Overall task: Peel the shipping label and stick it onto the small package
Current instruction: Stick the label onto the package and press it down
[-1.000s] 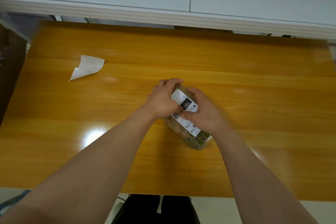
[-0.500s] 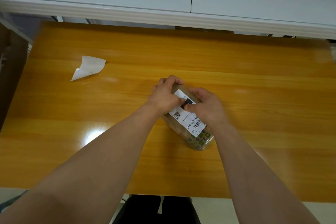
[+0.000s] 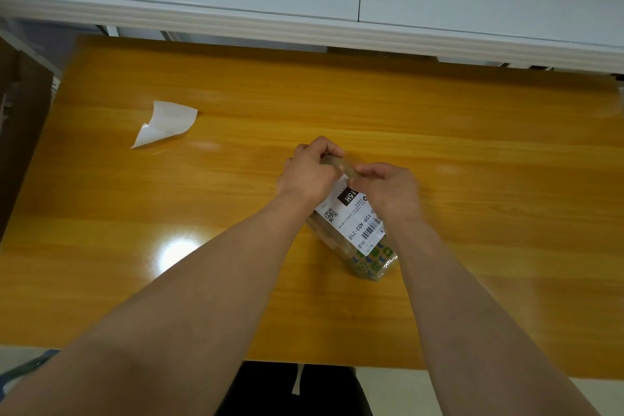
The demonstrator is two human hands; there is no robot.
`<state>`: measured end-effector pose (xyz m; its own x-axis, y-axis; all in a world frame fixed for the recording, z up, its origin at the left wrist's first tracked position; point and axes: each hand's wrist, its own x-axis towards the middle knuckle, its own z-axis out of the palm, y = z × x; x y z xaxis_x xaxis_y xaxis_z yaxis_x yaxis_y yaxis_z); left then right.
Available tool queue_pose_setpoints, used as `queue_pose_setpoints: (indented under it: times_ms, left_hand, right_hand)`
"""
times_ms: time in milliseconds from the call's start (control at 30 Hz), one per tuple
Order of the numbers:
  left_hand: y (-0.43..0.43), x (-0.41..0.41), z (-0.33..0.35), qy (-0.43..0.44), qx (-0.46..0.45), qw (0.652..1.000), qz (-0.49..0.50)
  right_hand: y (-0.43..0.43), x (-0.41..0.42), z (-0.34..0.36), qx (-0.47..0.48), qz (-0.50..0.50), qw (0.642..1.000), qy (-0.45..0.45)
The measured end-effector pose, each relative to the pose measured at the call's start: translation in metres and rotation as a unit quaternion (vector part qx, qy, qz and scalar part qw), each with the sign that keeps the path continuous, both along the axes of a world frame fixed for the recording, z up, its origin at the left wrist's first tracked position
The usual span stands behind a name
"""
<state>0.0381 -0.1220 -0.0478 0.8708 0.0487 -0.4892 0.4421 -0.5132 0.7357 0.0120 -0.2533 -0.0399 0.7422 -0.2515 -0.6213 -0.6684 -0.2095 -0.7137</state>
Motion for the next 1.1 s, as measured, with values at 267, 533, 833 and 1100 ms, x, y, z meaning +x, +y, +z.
queue_pose_setpoints:
  times_ms: [267, 533, 833, 1100]
  left_hand:
    - [0.0, -0.001, -0.009, -0.017, -0.038, 0.999, 0.031]
    - [0.002, -0.012, 0.007, -0.028, 0.129, 0.988, -0.081]
    - [-0.001, -0.017, 0.002, -0.041, 0.157, 0.975, -0.151]
    - [-0.002, -0.017, 0.001, -0.045, 0.168, 0.975, -0.139]
  right_hand:
    - [-0.009, -0.002, 0.007, 0.001, 0.021, 1.0, 0.007]
    - [-0.041, -0.019, 0.015, -0.033, 0.109, 0.993, 0.015]
    - [-0.023, -0.029, 0.005, -0.146, 0.157, 0.977, 0.001]
    - [-0.023, -0.025, -0.021, -0.099, 0.087, 0.991, 0.0]
